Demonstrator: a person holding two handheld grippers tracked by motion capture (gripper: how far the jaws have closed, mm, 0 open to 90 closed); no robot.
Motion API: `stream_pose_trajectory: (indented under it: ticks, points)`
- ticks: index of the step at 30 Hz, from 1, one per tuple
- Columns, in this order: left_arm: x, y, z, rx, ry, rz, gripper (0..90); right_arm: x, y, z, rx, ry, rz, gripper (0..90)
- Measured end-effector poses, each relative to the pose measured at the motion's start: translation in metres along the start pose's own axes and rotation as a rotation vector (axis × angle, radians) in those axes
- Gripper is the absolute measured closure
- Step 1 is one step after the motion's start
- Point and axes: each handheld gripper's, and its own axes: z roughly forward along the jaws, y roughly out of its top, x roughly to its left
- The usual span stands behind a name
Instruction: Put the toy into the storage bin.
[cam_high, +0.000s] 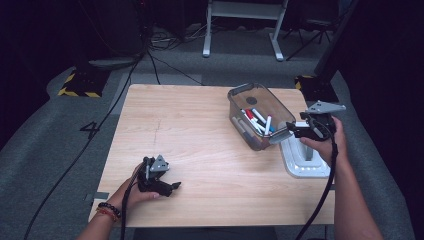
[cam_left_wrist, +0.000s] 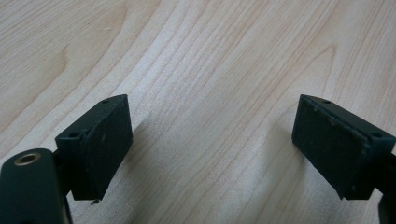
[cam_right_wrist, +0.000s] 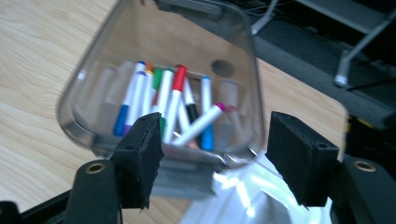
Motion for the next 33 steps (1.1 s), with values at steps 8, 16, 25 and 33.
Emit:
stream_pose_trajectory:
  ticks: [8, 16, 25, 33]
  points:
    - [0.0, 0.0, 0.0, 0.0, 0.0, 0.0, 12.7, -0.02, -0.031, -0.001, -0.009, -0.044, 0.076, 37.8]
    - [0.0, 0.0, 0.0, 0.0, 0.0, 0.0, 12.7, -0.043, -0.075, 0.033, 0.077, -0.086, 0.182, 39.3]
    - [0.0, 0.0, 0.0, 0.001, -0.003, 0.002, 12.7, -0.055, -0.112, 0.068, 0.205, -0.084, 0.257, 38.2]
    - [0.0, 0.0, 0.0, 0.001, -0.003, 0.003, 12.7, -0.051, -0.118, 0.077, 0.249, -0.096, 0.244, 47.6]
